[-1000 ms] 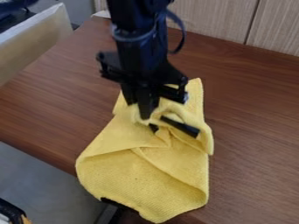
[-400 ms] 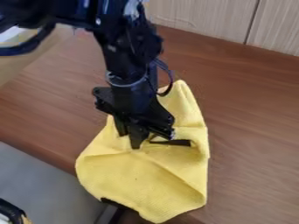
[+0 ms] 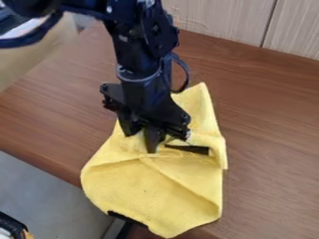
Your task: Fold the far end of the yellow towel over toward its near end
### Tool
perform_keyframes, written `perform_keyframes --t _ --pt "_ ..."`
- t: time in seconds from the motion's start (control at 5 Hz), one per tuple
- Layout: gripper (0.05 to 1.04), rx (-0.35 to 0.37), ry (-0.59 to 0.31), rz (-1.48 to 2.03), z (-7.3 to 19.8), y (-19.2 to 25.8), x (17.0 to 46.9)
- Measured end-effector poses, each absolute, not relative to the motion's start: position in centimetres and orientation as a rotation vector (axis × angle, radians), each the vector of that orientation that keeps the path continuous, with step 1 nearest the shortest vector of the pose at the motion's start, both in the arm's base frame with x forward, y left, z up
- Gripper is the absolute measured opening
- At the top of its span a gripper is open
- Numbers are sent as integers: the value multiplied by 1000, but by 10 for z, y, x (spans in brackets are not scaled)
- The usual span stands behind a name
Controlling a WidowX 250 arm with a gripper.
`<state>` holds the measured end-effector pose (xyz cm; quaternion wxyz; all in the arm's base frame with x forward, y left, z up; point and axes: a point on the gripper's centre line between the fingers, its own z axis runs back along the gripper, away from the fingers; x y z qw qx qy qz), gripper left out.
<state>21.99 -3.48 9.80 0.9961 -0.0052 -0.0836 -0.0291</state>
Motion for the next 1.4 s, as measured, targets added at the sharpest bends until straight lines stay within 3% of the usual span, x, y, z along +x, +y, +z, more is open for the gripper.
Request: perform_keyframes --t 0.2,0.4,1.2,1.4 --pt "821 -7 -212 -56 118 -37 225" --pt "1006 -22 -226 -59 129 -39 224" --pt "1000 -133 -359 -65 212 -46 221" --pt "1000 -133 -359 -67 213 -46 221"
